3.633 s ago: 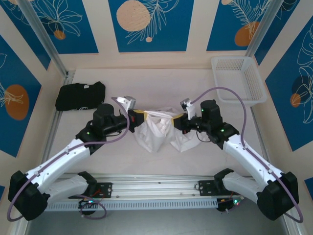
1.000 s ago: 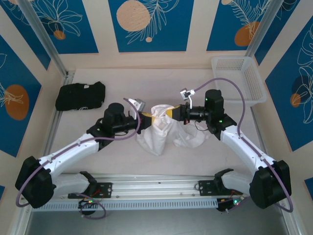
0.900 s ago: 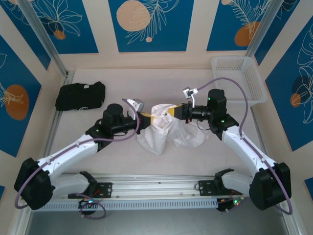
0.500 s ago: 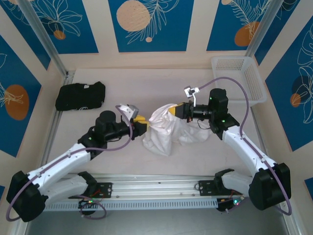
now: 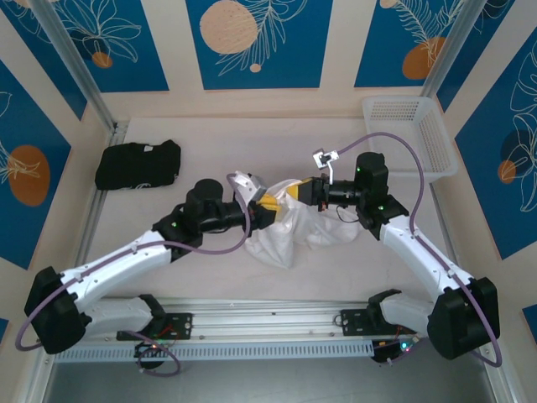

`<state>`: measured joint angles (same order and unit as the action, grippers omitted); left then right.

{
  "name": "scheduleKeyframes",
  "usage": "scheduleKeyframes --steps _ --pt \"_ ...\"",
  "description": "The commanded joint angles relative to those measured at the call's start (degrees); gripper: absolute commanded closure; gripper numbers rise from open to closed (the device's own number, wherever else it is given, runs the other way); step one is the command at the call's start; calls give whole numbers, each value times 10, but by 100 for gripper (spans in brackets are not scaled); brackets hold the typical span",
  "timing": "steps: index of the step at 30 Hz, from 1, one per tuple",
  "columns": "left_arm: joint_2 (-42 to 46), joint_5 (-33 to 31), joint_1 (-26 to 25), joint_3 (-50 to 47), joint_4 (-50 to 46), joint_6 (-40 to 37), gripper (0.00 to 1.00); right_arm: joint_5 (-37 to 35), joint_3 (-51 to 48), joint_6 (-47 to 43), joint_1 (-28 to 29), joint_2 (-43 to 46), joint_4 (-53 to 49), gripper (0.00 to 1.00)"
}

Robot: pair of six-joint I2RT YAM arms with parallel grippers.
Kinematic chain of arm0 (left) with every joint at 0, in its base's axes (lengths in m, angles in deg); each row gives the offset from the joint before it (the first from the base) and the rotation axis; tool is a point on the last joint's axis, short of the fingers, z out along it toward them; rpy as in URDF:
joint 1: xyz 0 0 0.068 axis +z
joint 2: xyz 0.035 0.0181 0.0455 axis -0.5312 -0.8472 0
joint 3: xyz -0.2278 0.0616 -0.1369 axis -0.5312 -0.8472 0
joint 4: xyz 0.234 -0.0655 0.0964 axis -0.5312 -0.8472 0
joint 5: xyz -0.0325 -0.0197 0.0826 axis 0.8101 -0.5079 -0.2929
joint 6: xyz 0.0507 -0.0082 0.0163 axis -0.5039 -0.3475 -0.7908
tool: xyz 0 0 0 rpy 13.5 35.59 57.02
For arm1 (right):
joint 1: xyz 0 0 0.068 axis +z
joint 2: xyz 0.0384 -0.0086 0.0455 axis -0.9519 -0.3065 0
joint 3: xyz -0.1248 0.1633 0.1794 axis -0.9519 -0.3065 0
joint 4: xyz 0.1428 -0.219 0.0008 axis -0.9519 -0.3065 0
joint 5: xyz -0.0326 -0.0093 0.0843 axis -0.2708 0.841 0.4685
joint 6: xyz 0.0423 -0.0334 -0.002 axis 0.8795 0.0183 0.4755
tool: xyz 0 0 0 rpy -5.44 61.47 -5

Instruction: Fold the inside-out t-shirt

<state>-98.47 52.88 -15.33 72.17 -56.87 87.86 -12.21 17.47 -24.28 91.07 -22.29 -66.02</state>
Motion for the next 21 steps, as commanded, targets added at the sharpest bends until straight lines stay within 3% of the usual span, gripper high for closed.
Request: scheduleKeyframes --steps 1,13,18,21 --pt "-15 -24 3 32 -35 -8 73 0 -1 -9 3 2 -7 100" --pt "-51 -44 24 49 -30 10 71 0 -2 -15 1 5 -9 100" --pt "-63 -13 28 60 -20 14 68 0 -4 -14 0 4 -8 100" --pt "-68 -3 29 64 -10 18 75 2 -3 -12 0 2 -5 100"
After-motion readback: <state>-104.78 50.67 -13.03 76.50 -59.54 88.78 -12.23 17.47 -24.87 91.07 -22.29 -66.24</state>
